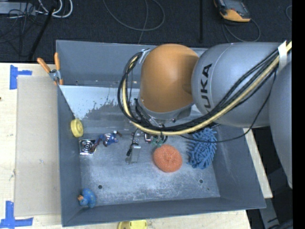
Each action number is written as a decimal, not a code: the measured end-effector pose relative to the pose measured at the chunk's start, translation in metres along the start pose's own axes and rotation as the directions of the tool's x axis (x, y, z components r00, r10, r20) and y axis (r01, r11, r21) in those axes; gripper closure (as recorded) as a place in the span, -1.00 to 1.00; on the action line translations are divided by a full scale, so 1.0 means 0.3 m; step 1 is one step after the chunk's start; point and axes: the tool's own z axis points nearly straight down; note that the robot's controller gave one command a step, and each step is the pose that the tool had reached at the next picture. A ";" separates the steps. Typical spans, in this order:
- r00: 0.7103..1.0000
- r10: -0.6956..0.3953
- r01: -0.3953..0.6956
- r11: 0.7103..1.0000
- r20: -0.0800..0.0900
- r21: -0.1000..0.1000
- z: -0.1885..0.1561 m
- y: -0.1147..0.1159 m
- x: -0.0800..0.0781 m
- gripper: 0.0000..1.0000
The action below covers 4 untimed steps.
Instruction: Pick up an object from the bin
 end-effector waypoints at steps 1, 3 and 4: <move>0.993 -0.114 0.114 0.993 -0.004 0.001 -0.180 -0.028 0.001 -1.00; 0.987 -0.159 0.159 0.987 0.000 0.000 0.023 -0.189 -0.127 -1.00; 0.988 -0.156 0.156 0.988 -0.005 0.000 0.074 -0.234 -0.110 -1.00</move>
Offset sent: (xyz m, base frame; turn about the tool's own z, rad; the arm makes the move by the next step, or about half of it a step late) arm 0.0408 -0.0776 -0.0376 -0.0378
